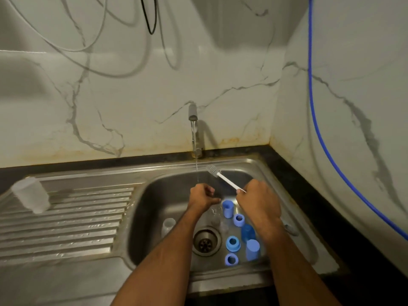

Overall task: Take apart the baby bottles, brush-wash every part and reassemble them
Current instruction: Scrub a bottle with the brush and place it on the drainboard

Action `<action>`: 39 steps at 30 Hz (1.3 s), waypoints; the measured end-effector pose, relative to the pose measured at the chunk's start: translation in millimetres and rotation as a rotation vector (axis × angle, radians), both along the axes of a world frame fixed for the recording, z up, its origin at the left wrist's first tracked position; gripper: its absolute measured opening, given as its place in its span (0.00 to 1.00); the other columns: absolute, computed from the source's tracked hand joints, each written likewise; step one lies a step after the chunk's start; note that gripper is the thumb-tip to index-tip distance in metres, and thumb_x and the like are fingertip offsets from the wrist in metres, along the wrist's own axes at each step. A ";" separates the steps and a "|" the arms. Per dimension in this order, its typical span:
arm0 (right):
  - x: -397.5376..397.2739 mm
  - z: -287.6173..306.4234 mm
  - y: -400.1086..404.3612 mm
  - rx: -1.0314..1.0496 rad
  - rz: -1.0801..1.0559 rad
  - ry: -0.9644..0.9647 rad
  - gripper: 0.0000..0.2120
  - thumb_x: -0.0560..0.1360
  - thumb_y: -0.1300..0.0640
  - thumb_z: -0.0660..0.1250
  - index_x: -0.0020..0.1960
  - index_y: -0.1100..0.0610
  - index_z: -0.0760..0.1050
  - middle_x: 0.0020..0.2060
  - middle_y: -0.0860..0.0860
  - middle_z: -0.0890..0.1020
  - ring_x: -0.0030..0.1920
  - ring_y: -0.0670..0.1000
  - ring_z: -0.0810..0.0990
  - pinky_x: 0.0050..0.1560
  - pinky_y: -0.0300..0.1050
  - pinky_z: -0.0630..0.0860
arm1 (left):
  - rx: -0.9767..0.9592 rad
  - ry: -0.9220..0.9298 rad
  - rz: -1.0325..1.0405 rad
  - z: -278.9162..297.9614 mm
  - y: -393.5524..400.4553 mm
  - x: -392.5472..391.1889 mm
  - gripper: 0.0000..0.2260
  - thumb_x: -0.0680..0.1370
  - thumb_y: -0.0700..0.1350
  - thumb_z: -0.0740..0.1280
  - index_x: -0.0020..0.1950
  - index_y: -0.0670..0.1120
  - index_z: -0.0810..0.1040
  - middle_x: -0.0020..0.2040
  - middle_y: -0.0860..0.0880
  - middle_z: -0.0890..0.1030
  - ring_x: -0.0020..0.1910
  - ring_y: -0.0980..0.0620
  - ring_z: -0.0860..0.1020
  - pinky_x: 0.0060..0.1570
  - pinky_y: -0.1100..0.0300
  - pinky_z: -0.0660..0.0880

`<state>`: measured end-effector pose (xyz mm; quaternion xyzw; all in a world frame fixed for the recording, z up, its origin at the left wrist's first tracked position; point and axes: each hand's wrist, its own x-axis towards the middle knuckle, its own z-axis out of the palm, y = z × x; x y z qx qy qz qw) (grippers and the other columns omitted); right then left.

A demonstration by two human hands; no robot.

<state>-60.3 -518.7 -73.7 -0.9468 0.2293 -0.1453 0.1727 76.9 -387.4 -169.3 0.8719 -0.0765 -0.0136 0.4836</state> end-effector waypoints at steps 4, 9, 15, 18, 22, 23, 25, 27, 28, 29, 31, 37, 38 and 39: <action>12.4 -8.9 -10.5 0.009 -0.006 -0.008 0.13 0.80 0.47 0.64 0.49 0.56 0.80 0.40 0.52 0.81 0.40 0.50 0.80 0.39 0.44 0.76 | 0.149 0.032 -0.077 -14.1 -26.9 24.0 0.17 0.66 0.43 0.83 0.51 0.43 0.82 0.43 0.49 0.82 0.43 0.54 0.80 0.41 0.66 0.74; 19.3 -13.2 -18.6 0.024 -0.018 -0.003 0.12 0.80 0.49 0.64 0.48 0.57 0.80 0.37 0.52 0.78 0.38 0.51 0.77 0.36 0.43 0.69 | 0.382 0.069 -0.118 -39.2 -36.8 43.1 0.21 0.64 0.43 0.83 0.53 0.41 0.83 0.52 0.45 0.84 0.49 0.50 0.81 0.44 0.61 0.73; 18.5 -21.8 -18.8 0.003 -0.014 0.040 0.11 0.81 0.48 0.64 0.45 0.54 0.75 0.32 0.48 0.71 0.32 0.45 0.70 0.30 0.40 0.63 | 0.575 0.129 -0.171 -68.4 -34.3 46.4 0.18 0.64 0.42 0.83 0.52 0.45 0.85 0.54 0.45 0.84 0.53 0.47 0.83 0.54 0.56 0.80; 21.7 -21.8 -22.1 0.016 -0.019 0.044 0.11 0.82 0.48 0.63 0.48 0.55 0.76 0.31 0.48 0.69 0.31 0.45 0.68 0.31 0.40 0.62 | 0.623 0.134 -0.185 -73.5 -39.0 48.9 0.16 0.66 0.41 0.82 0.51 0.45 0.86 0.53 0.44 0.85 0.52 0.47 0.84 0.54 0.54 0.81; 19.0 -23.3 -23.6 -0.003 -0.018 0.042 0.11 0.82 0.49 0.63 0.49 0.56 0.76 0.31 0.48 0.68 0.30 0.44 0.66 0.29 0.38 0.59 | 0.629 0.121 -0.171 -79.7 -42.5 47.6 0.13 0.67 0.41 0.80 0.51 0.45 0.86 0.51 0.44 0.86 0.51 0.46 0.84 0.52 0.54 0.81; 18.9 -23.0 -23.4 -0.008 -0.020 0.039 0.11 0.82 0.49 0.63 0.48 0.55 0.76 0.31 0.48 0.68 0.30 0.44 0.66 0.29 0.38 0.59 | 0.619 0.111 -0.164 -79.5 -42.4 47.6 0.12 0.67 0.41 0.79 0.50 0.45 0.87 0.50 0.45 0.86 0.51 0.46 0.84 0.51 0.54 0.82; 20.8 -24.8 -24.9 0.005 -0.022 0.031 0.11 0.82 0.48 0.63 0.50 0.56 0.77 0.31 0.48 0.68 0.31 0.45 0.67 0.30 0.39 0.60 | 0.593 0.099 -0.152 -78.3 -43.7 48.7 0.11 0.68 0.41 0.79 0.49 0.44 0.86 0.49 0.44 0.86 0.49 0.45 0.85 0.50 0.52 0.82; 23.1 -27.1 -27.6 0.012 -0.025 0.025 0.12 0.82 0.48 0.63 0.51 0.56 0.78 0.32 0.48 0.69 0.32 0.46 0.69 0.32 0.40 0.63 | 0.554 0.100 -0.147 -75.1 -45.5 49.4 0.09 0.69 0.39 0.78 0.48 0.42 0.86 0.47 0.42 0.86 0.46 0.43 0.85 0.47 0.50 0.83; 23.4 -28.1 -28.9 0.008 -0.028 0.024 0.12 0.82 0.48 0.63 0.51 0.56 0.78 0.32 0.48 0.70 0.33 0.46 0.70 0.32 0.40 0.64 | 0.535 0.096 -0.149 -73.2 -45.9 49.7 0.08 0.69 0.39 0.77 0.47 0.43 0.86 0.47 0.41 0.85 0.45 0.42 0.85 0.46 0.49 0.84; 23.8 -29.3 -30.1 0.006 -0.030 0.026 0.12 0.82 0.48 0.63 0.51 0.56 0.78 0.32 0.48 0.70 0.33 0.46 0.71 0.32 0.40 0.64 | 0.516 0.094 -0.149 -71.1 -45.9 49.8 0.07 0.69 0.38 0.77 0.46 0.43 0.87 0.46 0.41 0.85 0.45 0.42 0.85 0.46 0.49 0.84; 22.9 -30.8 -31.4 0.009 -0.040 0.031 0.11 0.82 0.48 0.64 0.50 0.55 0.78 0.32 0.48 0.71 0.32 0.45 0.70 0.30 0.40 0.63 | 0.479 0.089 -0.141 -66.5 -44.9 49.6 0.06 0.70 0.38 0.76 0.46 0.46 0.87 0.45 0.42 0.86 0.44 0.42 0.85 0.47 0.50 0.84; 20.0 -35.9 -29.8 0.025 -0.047 0.037 0.11 0.81 0.47 0.65 0.49 0.55 0.79 0.36 0.49 0.77 0.35 0.46 0.74 0.34 0.40 0.68 | 0.297 0.049 0.019 -37.4 -27.2 49.0 0.04 0.73 0.43 0.71 0.42 0.46 0.86 0.40 0.43 0.85 0.40 0.43 0.85 0.44 0.50 0.84; 19.9 -34.7 -28.4 0.017 -0.042 0.041 0.11 0.81 0.47 0.65 0.49 0.55 0.79 0.37 0.49 0.77 0.36 0.46 0.75 0.35 0.40 0.68 | 0.252 0.037 0.051 -29.4 -20.9 47.2 0.04 0.73 0.42 0.71 0.39 0.46 0.85 0.39 0.45 0.85 0.40 0.44 0.85 0.44 0.50 0.84; 20.0 -34.5 -27.3 0.007 -0.036 0.046 0.12 0.81 0.46 0.65 0.50 0.54 0.79 0.38 0.50 0.78 0.36 0.47 0.75 0.36 0.40 0.68 | 0.205 0.032 0.090 -24.6 -14.7 47.4 0.07 0.74 0.41 0.71 0.36 0.47 0.84 0.39 0.46 0.85 0.40 0.45 0.85 0.46 0.50 0.84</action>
